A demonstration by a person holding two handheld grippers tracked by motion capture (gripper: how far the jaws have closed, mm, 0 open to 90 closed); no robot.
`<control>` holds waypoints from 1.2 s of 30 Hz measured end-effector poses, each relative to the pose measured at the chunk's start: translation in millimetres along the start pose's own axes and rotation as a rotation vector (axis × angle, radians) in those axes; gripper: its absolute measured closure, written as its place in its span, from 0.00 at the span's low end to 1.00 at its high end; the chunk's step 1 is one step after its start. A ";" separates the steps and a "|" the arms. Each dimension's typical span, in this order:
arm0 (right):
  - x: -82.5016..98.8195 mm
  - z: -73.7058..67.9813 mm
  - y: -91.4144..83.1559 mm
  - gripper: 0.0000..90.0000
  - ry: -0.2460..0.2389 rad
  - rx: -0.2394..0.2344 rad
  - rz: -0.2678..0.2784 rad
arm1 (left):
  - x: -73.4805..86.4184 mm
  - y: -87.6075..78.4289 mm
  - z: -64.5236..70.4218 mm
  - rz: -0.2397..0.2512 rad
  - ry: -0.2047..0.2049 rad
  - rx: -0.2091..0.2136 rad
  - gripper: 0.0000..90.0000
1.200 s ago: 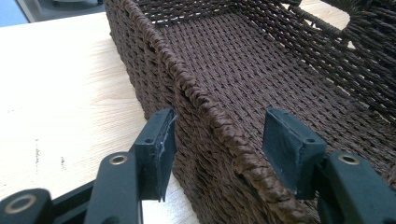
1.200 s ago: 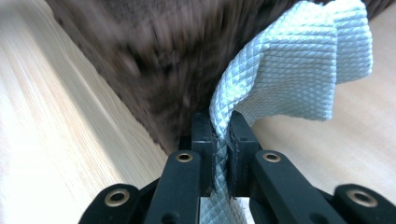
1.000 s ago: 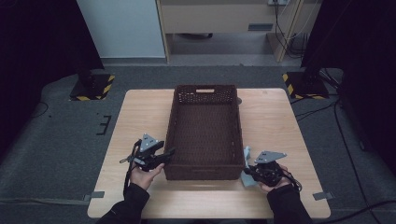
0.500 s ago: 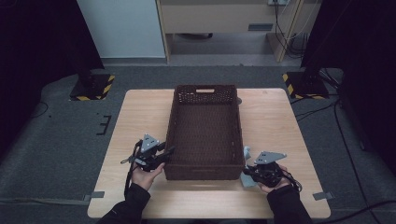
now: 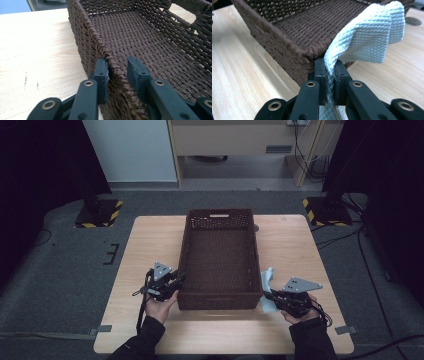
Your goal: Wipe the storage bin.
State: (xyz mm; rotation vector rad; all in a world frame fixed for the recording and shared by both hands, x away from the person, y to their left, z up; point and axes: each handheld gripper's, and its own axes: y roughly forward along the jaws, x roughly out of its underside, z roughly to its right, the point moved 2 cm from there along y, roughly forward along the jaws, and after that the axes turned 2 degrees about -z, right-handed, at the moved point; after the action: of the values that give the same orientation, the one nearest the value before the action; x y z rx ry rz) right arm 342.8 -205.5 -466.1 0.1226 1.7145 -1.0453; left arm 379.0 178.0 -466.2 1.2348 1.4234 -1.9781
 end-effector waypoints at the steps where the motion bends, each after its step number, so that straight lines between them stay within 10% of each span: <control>1: -1.4 -0.3 -1.6 0.94 0.002 0.005 0.004 | -0.2 0.7 -0.7 0.003 -0.001 0.000 0.77; 14: 29.8 -12.9 26.7 0.94 -0.003 -0.019 -0.190 | 0.7 2.6 -8.2 0.014 -0.010 0.045 0.67; 23: 0.8 -16.0 -17.3 0.94 -0.007 0.002 0.008 | 1.3 2.2 -8.7 0.012 0.018 0.027 0.58; 36: 30.9 -19.5 20.7 0.94 -0.001 -0.016 -0.199 | 2.0 2.6 -10.3 0.009 0.019 0.035 0.54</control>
State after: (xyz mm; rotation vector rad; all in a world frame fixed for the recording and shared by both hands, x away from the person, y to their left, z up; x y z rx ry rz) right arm 326.9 -191.7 -502.5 -0.0604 1.7607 -1.1759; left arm 384.1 186.5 -470.2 1.2759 1.3956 -1.9988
